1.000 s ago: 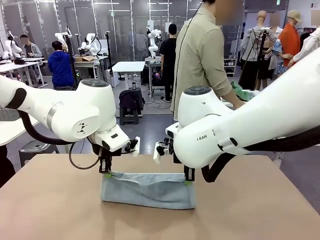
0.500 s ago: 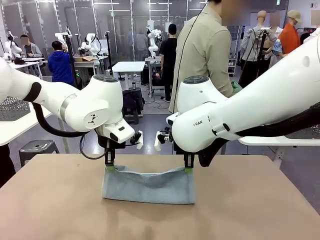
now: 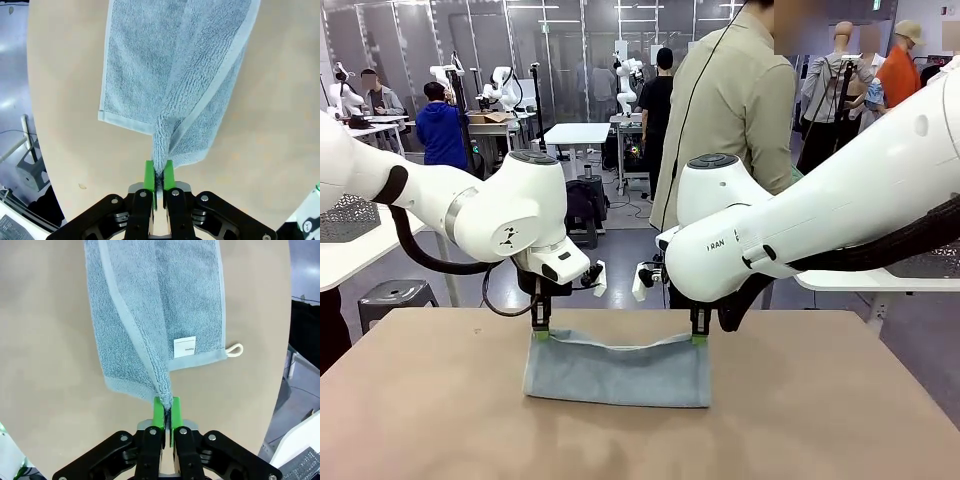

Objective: Fold the towels and place them in the basket.
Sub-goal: When a person lays out a Towel with hook on the table, fold it in half twice.

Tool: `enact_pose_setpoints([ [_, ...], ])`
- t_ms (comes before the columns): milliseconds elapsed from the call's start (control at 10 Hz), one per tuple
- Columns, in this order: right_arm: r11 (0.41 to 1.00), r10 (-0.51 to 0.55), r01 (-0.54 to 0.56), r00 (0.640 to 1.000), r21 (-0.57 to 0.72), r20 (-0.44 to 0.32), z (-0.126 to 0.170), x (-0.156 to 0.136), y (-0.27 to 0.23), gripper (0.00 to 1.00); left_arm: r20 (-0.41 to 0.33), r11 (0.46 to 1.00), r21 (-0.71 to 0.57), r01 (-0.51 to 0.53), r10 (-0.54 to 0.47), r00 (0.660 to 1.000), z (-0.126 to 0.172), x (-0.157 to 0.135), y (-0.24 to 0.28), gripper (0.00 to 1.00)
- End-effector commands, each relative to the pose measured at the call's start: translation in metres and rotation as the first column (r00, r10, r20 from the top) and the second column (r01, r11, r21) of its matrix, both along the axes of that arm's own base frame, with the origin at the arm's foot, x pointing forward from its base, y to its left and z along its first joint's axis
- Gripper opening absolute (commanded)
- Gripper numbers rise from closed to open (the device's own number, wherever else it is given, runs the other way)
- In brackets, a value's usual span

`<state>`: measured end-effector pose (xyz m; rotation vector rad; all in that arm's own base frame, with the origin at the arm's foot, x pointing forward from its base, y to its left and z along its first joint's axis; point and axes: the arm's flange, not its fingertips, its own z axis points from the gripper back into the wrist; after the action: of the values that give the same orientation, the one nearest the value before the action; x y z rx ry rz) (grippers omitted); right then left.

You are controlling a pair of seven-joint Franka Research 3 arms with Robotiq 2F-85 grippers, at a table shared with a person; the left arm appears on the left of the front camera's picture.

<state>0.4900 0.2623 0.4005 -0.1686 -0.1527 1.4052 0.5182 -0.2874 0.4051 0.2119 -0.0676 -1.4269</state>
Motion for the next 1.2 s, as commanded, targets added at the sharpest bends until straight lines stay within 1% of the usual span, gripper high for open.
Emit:
enact_pose_setpoints([
  [0,1.0,0.0,0.0,1.0,0.002,0.006,0.002,-0.001,0.0,0.06,0.003,1.0,0.001,-0.004,0.004,1.0,0.002,-0.002,0.002,0.08],
  [200,1.0,0.001,-0.001,1.0,0.0,0.0,0.0,0.0,0.001,0.06,0.0,1.0,0.0,0.001,-0.001,1.0,0.0,0.0,-0.001,0.08],
  [400,0.999,0.022,-0.022,1.0,0.041,-0.018,-0.015,0.011,0.003,0.06,-0.01,0.999,-0.001,0.033,-0.033,0.999,-0.01,0.012,-0.009,0.08],
  [600,0.999,0.024,-0.023,0.999,0.04,-0.026,-0.026,0.02,0.007,0.06,-0.024,0.999,0.01,0.035,-0.034,0.999,-0.019,0.023,-0.012,0.08],
  [900,0.999,0.019,-0.017,0.999,0.043,-0.041,-0.045,0.034,0.011,0.06,-0.035,1.0,-0.001,0.007,-0.007,0.999,-0.036,0.037,-0.007,0.08],
  [1100,0.999,0.013,-0.011,0.999,0.039,-0.037,-0.05,0.043,0.009,0.06,-0.037,1.0,-0.004,-0.015,0.015,0.999,-0.043,0.046,-0.001,0.08],
])
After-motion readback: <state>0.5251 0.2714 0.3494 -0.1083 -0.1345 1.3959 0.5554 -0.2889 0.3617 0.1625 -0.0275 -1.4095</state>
